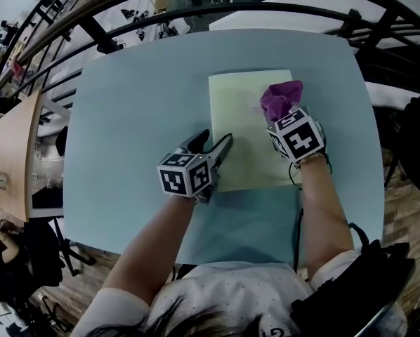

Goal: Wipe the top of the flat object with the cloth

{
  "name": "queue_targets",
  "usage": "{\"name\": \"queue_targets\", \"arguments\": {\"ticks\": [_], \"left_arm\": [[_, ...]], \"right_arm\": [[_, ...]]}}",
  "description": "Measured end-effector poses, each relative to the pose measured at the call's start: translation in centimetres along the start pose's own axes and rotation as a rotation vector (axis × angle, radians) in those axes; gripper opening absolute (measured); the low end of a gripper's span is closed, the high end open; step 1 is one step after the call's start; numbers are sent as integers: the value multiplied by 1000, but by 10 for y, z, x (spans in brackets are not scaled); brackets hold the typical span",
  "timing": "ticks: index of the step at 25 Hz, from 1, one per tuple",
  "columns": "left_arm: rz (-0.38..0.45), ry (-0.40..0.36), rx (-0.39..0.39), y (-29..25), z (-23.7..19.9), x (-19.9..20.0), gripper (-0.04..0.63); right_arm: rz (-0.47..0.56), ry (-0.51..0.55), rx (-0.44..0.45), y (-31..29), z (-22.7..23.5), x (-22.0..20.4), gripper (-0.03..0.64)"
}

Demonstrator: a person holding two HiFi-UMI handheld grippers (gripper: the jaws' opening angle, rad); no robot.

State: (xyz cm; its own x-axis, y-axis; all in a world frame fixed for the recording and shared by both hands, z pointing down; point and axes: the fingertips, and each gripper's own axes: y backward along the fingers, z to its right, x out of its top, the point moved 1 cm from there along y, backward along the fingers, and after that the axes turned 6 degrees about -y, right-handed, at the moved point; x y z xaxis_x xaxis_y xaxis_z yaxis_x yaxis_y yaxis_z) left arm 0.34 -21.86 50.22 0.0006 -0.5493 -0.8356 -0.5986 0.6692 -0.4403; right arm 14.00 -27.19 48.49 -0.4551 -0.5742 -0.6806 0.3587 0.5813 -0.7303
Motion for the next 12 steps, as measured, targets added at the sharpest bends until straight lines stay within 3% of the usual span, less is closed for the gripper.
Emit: {"name": "queue_targets", "arguments": {"ticks": [12], "left_arm": [[5, 4, -5, -3, 2, 0, 296]], "right_arm": [[-53, -100, -141, 27, 66, -29, 32]]}}
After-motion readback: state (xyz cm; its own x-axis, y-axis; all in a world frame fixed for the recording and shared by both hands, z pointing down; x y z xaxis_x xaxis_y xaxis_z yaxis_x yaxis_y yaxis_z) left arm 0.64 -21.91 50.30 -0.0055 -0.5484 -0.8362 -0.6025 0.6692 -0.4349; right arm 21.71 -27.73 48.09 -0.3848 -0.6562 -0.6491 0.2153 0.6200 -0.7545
